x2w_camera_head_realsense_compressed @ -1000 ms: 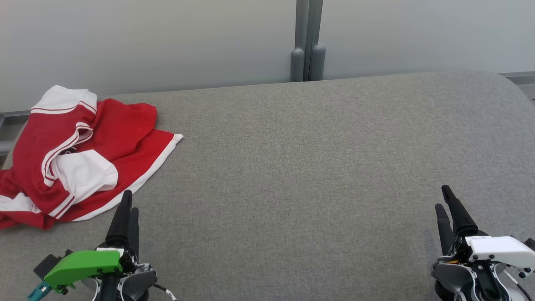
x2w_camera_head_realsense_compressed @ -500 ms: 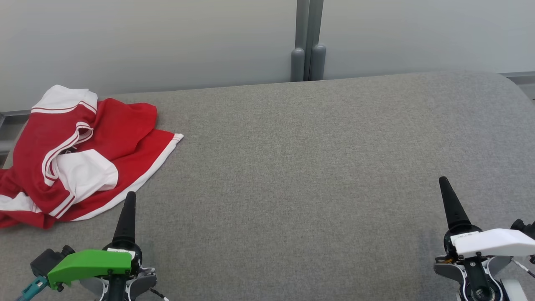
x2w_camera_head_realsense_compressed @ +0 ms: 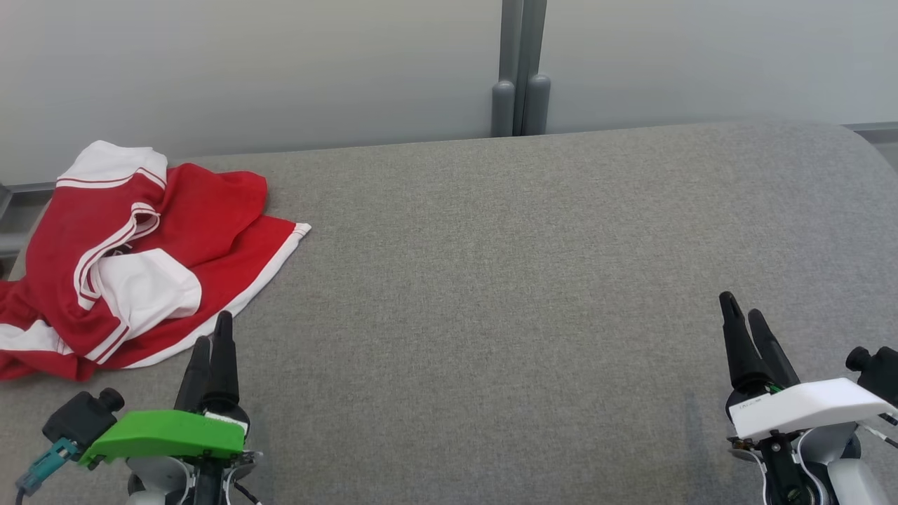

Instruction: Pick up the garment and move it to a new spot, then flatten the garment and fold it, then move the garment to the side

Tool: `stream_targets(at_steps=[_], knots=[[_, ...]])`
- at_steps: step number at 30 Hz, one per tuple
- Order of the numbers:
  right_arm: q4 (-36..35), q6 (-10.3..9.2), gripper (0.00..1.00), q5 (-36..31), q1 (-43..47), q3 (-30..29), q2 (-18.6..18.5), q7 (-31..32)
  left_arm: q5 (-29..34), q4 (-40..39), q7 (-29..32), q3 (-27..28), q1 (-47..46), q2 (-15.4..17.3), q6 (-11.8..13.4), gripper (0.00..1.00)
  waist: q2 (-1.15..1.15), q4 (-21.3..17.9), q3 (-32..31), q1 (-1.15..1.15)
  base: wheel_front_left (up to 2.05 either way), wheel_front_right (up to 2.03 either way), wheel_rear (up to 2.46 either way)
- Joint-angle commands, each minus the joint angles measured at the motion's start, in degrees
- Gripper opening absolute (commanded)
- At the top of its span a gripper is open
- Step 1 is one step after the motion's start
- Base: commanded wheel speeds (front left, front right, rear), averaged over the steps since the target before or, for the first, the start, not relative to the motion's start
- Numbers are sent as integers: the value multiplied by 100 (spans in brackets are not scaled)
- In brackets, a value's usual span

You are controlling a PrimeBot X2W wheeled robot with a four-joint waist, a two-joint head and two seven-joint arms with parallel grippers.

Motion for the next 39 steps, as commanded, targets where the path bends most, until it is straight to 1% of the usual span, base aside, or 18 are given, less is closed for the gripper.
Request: stream_targets(at_steps=[1,8,16,29,39], knots=[[-120,2,100,-194,-42,22,-74,-73,209,-110,-50,-10,-89,67,-7,100,0,1,0,0,0,0,0],[-149,2,100,-807,33,97,-155,-213,1030,-96,-177,-111,-25,116,-28,100,0,12,-7,0,0,0,0],[-177,3,100,-1434,87,113,-227,-368,1693,-87,-314,-204,19,159,-43,100,0,15,-11,0,0,0,0],[-209,3,100,-2317,209,129,-300,-585,2384,68,-516,-507,-19,374,-44,100,0,35,0,0,0,0,0],[-146,3,100,-2718,279,219,-365,-725,2726,215,-636,-658,14,493,-46,100,0,46,-4,0,0,0,0]])
